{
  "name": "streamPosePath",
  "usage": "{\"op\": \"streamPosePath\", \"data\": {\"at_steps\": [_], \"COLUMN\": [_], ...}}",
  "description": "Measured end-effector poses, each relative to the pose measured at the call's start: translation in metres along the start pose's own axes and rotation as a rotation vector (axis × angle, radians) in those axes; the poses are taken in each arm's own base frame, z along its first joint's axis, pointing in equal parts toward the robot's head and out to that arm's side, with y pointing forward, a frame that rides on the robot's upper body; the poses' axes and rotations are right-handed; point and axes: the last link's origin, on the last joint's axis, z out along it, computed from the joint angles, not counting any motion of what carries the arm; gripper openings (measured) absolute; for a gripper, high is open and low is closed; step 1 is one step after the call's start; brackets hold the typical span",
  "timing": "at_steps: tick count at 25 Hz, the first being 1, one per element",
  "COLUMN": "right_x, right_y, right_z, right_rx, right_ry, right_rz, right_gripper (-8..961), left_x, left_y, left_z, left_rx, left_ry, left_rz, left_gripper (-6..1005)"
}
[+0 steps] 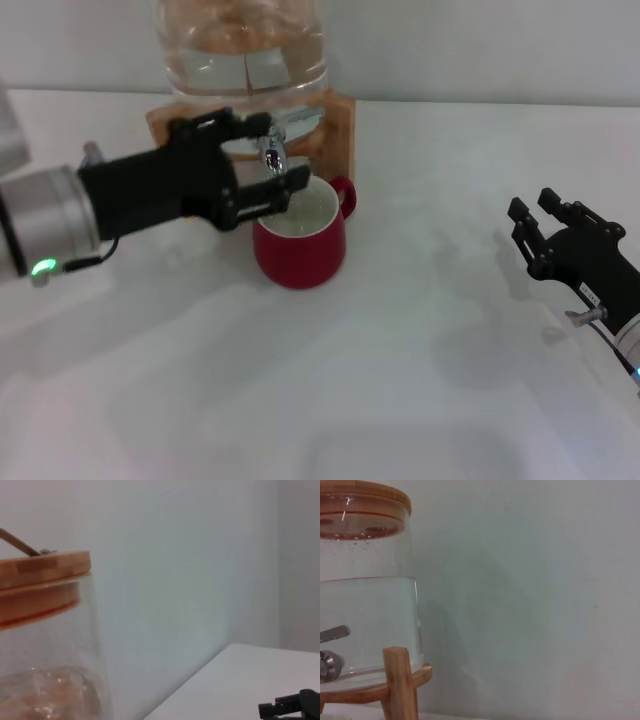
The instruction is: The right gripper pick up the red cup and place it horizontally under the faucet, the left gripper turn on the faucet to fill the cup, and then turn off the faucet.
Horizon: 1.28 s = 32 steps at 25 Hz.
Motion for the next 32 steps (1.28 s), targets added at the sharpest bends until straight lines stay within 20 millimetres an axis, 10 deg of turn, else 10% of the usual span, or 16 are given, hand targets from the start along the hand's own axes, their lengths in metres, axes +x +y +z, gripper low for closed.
{"op": "streamPosePath", "data": {"at_steps": [32], "right_x": [-0.001], "right_y": [0.003], "right_z": [0.002], "right_rx": [-0.025], "right_ry": [0.002], "right_rz": [-0.020], "right_gripper": [378], "left_x": [-0.092], "left_y": [0.039], "left_z": [-0.094], "left_rx": [0.504], "left_ry": [0.309], "left_rz": [-0.097], "left_gripper": [757]}}
